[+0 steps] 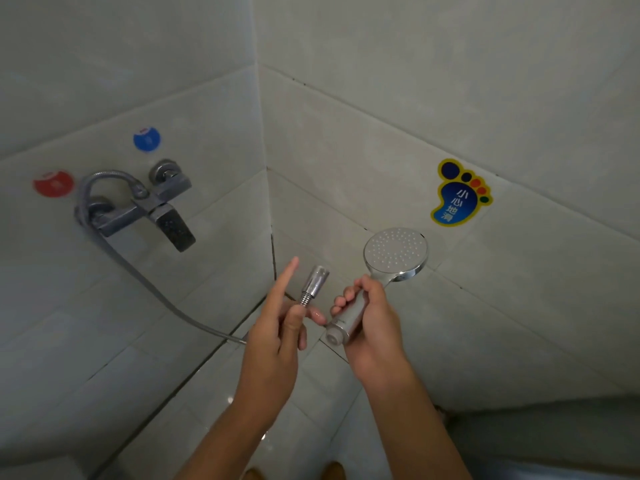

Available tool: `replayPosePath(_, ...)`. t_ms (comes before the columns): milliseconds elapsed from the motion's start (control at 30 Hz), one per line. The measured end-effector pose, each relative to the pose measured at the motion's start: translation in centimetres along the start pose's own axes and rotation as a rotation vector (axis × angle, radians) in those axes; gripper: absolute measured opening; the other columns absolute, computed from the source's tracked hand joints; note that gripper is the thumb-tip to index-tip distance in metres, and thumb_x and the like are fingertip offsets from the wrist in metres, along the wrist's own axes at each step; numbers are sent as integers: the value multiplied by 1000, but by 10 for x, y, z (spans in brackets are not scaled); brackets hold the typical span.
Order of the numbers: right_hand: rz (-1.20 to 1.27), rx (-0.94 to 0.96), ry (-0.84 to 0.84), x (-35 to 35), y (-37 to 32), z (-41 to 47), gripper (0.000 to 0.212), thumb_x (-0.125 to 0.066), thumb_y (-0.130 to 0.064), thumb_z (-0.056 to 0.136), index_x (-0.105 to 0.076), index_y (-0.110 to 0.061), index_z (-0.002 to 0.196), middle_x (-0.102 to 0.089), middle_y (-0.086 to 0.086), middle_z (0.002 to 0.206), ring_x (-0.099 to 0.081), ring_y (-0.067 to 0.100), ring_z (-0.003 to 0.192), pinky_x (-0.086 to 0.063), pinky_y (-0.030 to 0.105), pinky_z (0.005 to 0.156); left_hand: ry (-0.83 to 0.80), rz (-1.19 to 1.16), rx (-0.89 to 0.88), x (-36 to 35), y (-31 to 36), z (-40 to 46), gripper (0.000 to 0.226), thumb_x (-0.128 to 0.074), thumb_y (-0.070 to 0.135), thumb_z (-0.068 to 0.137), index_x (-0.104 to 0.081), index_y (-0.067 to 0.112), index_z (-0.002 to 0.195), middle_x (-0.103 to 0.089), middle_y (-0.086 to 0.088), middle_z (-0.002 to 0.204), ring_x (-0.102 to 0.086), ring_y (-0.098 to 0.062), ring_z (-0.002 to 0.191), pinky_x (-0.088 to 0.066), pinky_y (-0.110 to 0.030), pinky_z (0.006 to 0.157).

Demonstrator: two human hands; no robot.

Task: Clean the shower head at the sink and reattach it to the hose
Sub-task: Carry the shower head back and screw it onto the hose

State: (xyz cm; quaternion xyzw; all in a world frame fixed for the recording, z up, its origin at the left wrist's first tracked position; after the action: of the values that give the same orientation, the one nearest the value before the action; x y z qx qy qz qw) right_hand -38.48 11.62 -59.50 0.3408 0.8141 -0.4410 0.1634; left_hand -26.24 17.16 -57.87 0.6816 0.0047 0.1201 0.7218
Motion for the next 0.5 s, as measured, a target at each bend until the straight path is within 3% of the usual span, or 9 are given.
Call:
replayPosePath(67, 9, 0, -6, 0, 0, -2, 16, -50, -18, 98, -48, -12, 84, -48, 2, 58, -50, 14, 49, -46, 26, 48, 24, -53, 35, -2, -4, -3, 34, -41, 25, 102, -41, 34, 134, -69, -2, 84, -50, -17, 58, -45, -30, 61)
replayPosePath(200, 35, 0, 9, 1, -2, -7, 18, -50, -18, 98, -47, -13, 81, -48, 2, 57, -49, 14, 48, -46, 24, 47, 44, -141, 46, -3, -4, -15, 24, -44, 45, 92, -56, 35, 110, -64, -3, 81, -52, -41, 74, -50, -58, 74)
replayPosePath(333, 83, 26, 31, 2, -10, -10, 19, -50, -18, 98, -47, -14, 80, -48, 1, 57, -49, 14, 46, -45, 25, 47, 44, -70, 9, 2, 0, -28, 19, -44, 48, 89, -55, 42, 102, -62, -2, 80, -57, -32, 76, -54, -46, 78)
replayPosePath(433, 102, 85, 49, 4, -18, -12, 21, -48, -20, 100, -47, -14, 80, -48, 1, 55, -51, 14, 45, -47, 23, 45, 21, -7, -9, 8, 4, -39, 13, -46, 38, 94, -55, 43, 102, -62, -2, 79, -54, -21, 61, -48, -33, 56)
replayPosePath(500, 106, 130, 63, 4, -23, -14, 20, -47, -21, 100, -46, -15, 82, -48, 0, 55, -51, 14, 44, -47, 23, 45, -2, 34, -2, 13, 7, -46, 16, -46, 32, 93, -55, 43, 100, -61, -3, 76, -45, -13, 51, -41, -31, 45)
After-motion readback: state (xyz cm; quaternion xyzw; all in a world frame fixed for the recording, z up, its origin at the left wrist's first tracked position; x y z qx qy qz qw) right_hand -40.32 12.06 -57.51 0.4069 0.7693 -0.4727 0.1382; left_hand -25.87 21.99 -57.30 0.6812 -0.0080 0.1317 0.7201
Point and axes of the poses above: each hand's wrist, its own z-axis towards the middle knuckle, its own x-axis out of the back of the hand, y = z × x, the point moved 3 cm from there along z, towards the middle knuckle
